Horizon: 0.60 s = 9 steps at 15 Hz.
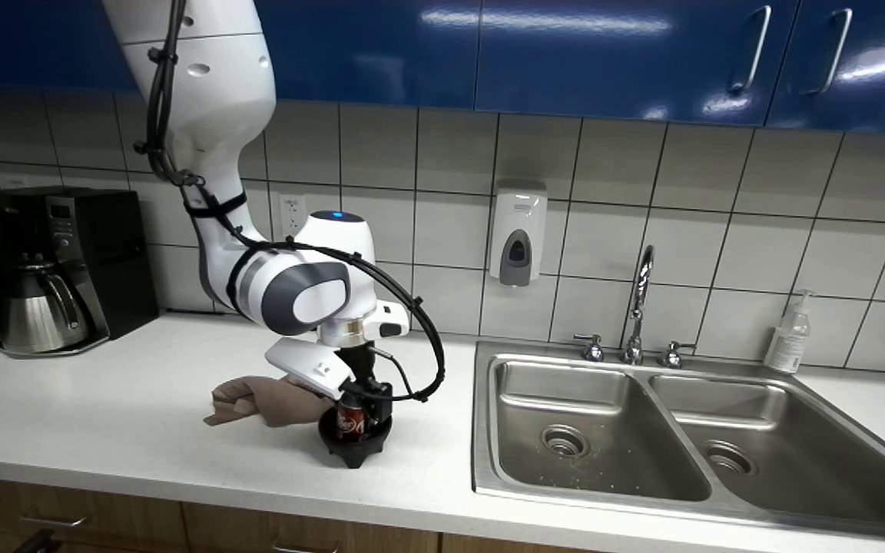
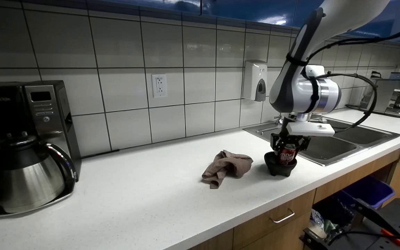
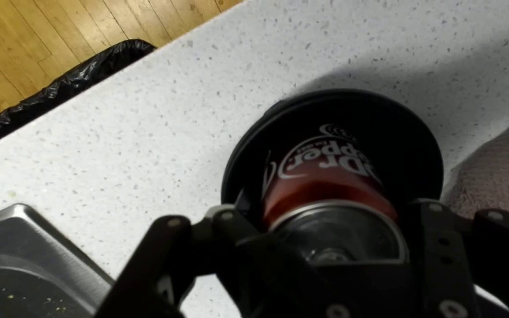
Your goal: Put the red can in the black bowl.
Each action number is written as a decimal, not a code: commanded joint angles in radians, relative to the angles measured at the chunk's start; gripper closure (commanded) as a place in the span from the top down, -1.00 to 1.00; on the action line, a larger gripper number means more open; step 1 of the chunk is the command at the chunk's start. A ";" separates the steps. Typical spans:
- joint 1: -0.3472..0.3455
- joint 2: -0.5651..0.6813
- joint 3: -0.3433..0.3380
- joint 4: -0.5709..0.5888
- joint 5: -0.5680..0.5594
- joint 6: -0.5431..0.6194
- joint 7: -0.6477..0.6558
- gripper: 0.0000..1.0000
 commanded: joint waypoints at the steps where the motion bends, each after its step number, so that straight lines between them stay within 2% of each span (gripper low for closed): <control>1: -0.037 -0.002 0.028 0.007 -0.010 0.010 -0.001 0.96; 9: -0.042 -0.063 0.038 -0.006 -0.013 -0.012 -0.011 1.00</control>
